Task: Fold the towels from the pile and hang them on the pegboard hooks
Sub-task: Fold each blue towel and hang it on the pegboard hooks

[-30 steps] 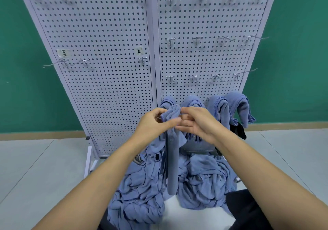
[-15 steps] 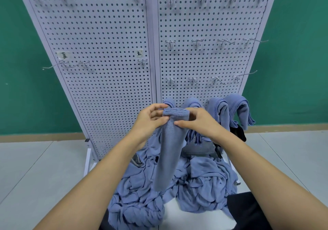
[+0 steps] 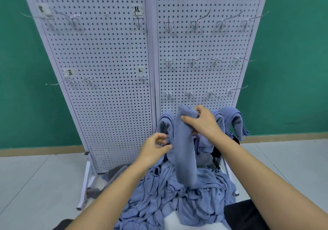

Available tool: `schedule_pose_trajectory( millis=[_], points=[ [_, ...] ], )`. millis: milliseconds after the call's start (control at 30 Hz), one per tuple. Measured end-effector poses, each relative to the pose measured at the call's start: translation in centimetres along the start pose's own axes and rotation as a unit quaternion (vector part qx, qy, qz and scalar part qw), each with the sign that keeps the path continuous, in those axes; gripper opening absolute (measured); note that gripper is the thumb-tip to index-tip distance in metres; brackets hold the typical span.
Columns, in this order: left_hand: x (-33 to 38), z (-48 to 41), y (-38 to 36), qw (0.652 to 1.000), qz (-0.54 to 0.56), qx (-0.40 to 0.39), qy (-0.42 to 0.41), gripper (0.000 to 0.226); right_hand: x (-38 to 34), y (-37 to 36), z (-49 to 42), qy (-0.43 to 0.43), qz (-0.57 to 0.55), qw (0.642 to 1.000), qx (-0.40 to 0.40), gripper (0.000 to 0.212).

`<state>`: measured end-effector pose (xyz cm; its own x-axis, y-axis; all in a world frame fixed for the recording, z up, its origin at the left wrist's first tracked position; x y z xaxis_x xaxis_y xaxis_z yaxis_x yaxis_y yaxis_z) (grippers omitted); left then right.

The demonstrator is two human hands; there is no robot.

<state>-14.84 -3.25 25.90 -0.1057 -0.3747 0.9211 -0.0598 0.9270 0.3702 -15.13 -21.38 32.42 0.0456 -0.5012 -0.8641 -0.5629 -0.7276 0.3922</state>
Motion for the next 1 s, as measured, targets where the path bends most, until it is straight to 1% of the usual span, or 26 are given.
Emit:
schedule_pose_trajectory(
  millis=[67,100,167,200,233,267,300,367,400,467,533,567,600,667,700,800,867,933,1000],
  points=[
    [0.3,0.9,-1.3,1.0,-0.012,-0.011,-0.02,0.058,-2.0,0.7,0.0,-0.005,-0.047,0.999,0.009,0.036],
    [0.4,1.1,-1.9,0.999,-0.017,-0.002,-0.036,0.07,-3.0,1.3,-0.1,-0.009,-0.073,0.997,0.013,0.034],
    [1.0,1.2,-2.7,0.996,-0.038,0.043,-0.075,0.089,-4.4,2.6,-0.4,-0.022,-0.134,0.991,0.02,0.03],
    [1.4,1.2,-2.9,0.993,-0.046,0.066,-0.089,0.093,-4.8,3.4,-0.6,-0.033,-0.168,0.985,0.022,0.029],
    [1.7,1.1,-3.2,0.99,-0.046,0.085,-0.102,0.091,-4.9,4.3,-1.0,-0.046,-0.196,0.979,0.026,0.028],
    [2.2,1.1,-3.4,0.988,-0.04,0.101,-0.114,0.083,-4.7,5.4,-1.2,-0.063,-0.219,0.973,0.028,0.027],
    [2.6,0.9,-3.6,0.985,-0.027,0.116,-0.126,0.072,-4.2,6.5,-1.6,-0.081,-0.236,0.968,0.033,0.028],
    [3.6,0.6,-3.9,0.981,-0.001,0.14,-0.137,0.047,-2.3,8.4,-2.3,-0.126,-0.262,0.956,0.042,0.036],
    [4.1,0.4,-4.0,0.98,0.003,0.142,-0.137,0.038,-0.7,9.3,-2.7,-0.147,-0.266,0.952,0.048,0.036],
    [5.3,-0.1,-4.4,0.981,-0.008,0.139,-0.137,0.028,2.5,10.6,-3.1,-0.189,-0.231,0.953,0.061,0.035],
    [6.8,-0.6,-5.4,0.981,-0.018,0.137,-0.134,0.022,5.5,11.4,-3.5,-0.207,-0.14,0.966,0.069,0.044],
    [7.7,-0.9,-6.1,0.981,-0.018,0.136,-0.135,0.018,6.5,11.7,-3.6,-0.195,-0.085,0.975,0.068,0.049],
    [8.7,-1.2,-6.8,0.982,-0.02,0.133,-0.136,0.015,7.2,12.0,-3.8,-0.173,-0.033,0.982,0.067,0.049],
    [10.9,-1.8,-8.7,0.982,-0.023,0.125,-0.141,0.01,7.6,12.4,-4.4,-0.114,0.036,0.991,0.059,0.038],
    [12.0,-2.2,-9.8,0.982,-0.025,0.122,-0.145,0.009,7.3,12.7,-4.9,-0.085,0.035,0.994,0.053,0.033],
    [15.1,-3.3,-12.9,0.982,-0.03,0.108,-0.153,0.006,6.0,14.1,-6.8,0.019,0.011,0.999,0.032,0.03],
    [17.1,-4.0,-14.9,0.984,-0.019,0.101,-0.148,0.007,5.5,15.3,-8.2,0.045,-0.038,0.998,0.001,0.027],
    [18.8,-5.0,-16.8,0.987,0.005,0.093,-0.133,0.007,5.7,16.6,-9.7,0.06,-0.058,0.996,-0.029,0.035],
    [20.0,-5.9,-18.6,0.989,0.015,0.081,-0.125,0.004,6.7,18.0,-11.3,0.093,-0.002,0.995,-0.031,0.058]
  ],
)
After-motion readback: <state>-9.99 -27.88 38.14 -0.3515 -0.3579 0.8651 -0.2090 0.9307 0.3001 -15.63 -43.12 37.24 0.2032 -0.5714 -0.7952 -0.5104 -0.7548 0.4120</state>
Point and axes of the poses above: each hand's wrist, its own z-axis away from the middle knuckle, its own y-axis out of the back of the hand, x = y × z, the point moved 1 cm from there along -z, towards the middle knuckle, and after that the axes turned 15 degrees about x, right-handed, at the moved point
